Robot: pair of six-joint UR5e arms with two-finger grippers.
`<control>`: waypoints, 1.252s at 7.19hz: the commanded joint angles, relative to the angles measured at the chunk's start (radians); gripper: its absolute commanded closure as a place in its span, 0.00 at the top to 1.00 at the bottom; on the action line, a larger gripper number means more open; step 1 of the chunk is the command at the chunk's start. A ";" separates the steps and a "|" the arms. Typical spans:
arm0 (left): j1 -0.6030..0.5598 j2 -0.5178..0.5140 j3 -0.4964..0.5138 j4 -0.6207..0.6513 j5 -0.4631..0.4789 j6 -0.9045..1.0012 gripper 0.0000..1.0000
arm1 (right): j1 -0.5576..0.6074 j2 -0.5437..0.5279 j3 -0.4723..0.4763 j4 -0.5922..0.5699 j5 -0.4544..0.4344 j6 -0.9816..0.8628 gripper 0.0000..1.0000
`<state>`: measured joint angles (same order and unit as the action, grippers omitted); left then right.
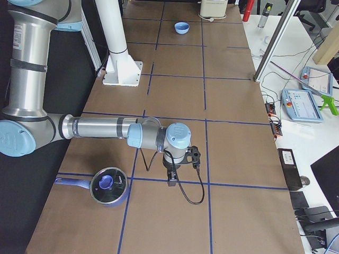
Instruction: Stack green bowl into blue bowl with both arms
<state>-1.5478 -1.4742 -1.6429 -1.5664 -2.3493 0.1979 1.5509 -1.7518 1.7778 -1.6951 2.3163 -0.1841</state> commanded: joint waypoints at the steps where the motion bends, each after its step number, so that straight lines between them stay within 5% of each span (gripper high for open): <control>1: 0.002 0.000 -0.006 0.000 0.005 -0.005 1.00 | 0.000 0.002 0.002 0.000 0.000 0.000 1.00; 9: 0.003 -0.061 -0.005 -0.127 -0.001 -0.008 1.00 | -0.006 0.012 0.003 0.000 0.000 0.002 1.00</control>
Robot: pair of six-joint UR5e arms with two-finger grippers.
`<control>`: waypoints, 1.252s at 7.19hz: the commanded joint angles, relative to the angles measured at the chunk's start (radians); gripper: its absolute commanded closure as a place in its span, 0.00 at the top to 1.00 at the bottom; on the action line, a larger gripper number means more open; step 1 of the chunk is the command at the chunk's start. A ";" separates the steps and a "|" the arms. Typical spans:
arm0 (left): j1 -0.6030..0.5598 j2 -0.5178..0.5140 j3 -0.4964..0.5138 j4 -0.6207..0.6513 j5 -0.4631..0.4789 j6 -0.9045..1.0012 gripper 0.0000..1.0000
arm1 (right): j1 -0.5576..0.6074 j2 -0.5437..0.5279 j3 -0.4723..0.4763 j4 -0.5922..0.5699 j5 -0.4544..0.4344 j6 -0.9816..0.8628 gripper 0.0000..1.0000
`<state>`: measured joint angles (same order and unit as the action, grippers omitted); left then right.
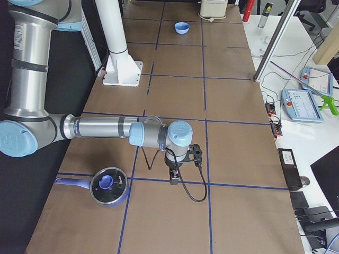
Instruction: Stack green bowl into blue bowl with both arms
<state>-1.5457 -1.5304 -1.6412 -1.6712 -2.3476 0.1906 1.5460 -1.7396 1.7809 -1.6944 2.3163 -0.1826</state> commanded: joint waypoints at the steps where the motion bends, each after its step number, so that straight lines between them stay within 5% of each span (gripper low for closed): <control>1: 0.006 -0.002 0.000 -0.038 -0.005 -0.005 1.00 | -0.001 0.000 -0.001 -0.001 0.000 0.000 1.00; 3: 0.089 0.018 0.001 -0.137 -0.002 -0.295 1.00 | -0.004 -0.001 -0.002 -0.001 0.000 0.002 1.00; 6: 0.350 0.122 0.021 -0.557 0.031 -0.803 1.00 | -0.009 -0.001 -0.005 -0.001 0.020 0.002 1.00; 9: 0.554 0.124 0.041 -0.654 0.175 -0.979 1.00 | -0.009 -0.001 -0.006 -0.001 0.020 0.002 1.00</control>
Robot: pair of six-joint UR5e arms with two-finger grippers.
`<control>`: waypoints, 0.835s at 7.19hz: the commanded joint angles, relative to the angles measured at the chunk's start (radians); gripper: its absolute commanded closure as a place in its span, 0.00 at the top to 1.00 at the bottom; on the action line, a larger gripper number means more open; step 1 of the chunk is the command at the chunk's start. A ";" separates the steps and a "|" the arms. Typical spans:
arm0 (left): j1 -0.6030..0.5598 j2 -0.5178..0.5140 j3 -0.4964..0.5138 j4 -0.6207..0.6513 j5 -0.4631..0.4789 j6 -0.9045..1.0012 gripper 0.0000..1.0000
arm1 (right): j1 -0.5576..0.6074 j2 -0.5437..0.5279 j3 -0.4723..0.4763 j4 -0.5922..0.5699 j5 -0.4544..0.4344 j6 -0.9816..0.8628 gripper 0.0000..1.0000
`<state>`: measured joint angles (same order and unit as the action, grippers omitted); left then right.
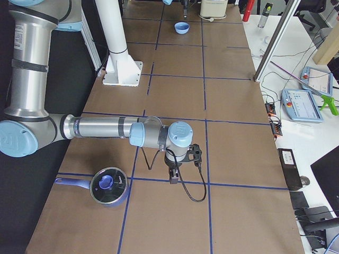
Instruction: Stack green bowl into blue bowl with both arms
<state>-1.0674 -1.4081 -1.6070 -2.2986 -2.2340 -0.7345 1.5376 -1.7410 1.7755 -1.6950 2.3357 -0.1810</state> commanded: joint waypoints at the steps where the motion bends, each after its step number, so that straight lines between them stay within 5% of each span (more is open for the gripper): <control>1: 0.081 0.000 0.010 -0.028 0.060 -0.057 0.82 | -0.001 0.000 -0.001 0.000 -0.001 0.000 1.00; 2: 0.081 0.000 0.012 -0.028 0.054 -0.060 0.21 | -0.001 0.000 -0.001 0.000 -0.001 0.000 1.00; 3: 0.080 0.000 0.012 -0.028 0.053 -0.059 0.05 | -0.001 0.000 -0.001 0.000 -0.001 0.000 1.00; 5: 0.080 0.000 0.004 -0.027 0.044 -0.059 0.00 | -0.001 0.000 -0.001 0.000 0.001 0.000 1.00; 6: 0.077 -0.011 -0.022 -0.018 -0.035 -0.059 0.00 | -0.001 0.000 -0.001 0.000 0.001 0.000 1.00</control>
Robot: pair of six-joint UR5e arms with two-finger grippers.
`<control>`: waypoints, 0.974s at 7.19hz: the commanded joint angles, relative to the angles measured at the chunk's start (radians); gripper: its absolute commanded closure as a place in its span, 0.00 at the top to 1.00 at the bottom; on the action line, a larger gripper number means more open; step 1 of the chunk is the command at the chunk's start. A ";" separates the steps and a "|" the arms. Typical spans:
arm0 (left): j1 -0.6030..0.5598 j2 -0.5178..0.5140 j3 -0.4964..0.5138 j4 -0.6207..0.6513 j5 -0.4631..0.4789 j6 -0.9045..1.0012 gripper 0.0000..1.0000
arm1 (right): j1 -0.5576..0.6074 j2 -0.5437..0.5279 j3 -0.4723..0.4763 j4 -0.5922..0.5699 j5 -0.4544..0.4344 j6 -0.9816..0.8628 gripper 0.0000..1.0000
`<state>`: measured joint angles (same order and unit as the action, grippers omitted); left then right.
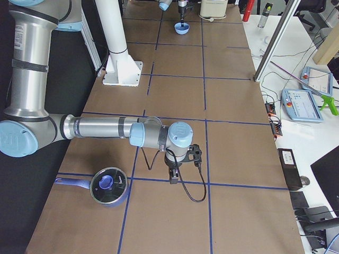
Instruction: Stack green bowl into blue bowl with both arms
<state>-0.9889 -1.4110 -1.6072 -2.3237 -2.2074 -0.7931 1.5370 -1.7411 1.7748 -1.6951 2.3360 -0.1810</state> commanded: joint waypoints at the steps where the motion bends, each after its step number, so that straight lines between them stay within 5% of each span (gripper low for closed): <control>1: -0.013 -0.028 -0.037 0.018 -0.148 -0.011 0.00 | 0.000 0.000 0.000 0.000 0.000 0.000 1.00; 4: -0.007 -0.353 -0.034 0.181 -0.138 -0.285 0.00 | 0.000 0.000 0.000 0.000 0.000 0.000 1.00; 7: 0.296 -0.647 -0.013 0.314 0.117 -0.581 0.00 | 0.000 0.000 0.000 0.000 0.005 0.000 1.00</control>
<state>-0.8227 -1.9522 -1.6309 -2.0576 -2.2026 -1.2597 1.5370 -1.7410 1.7748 -1.6950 2.3374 -0.1810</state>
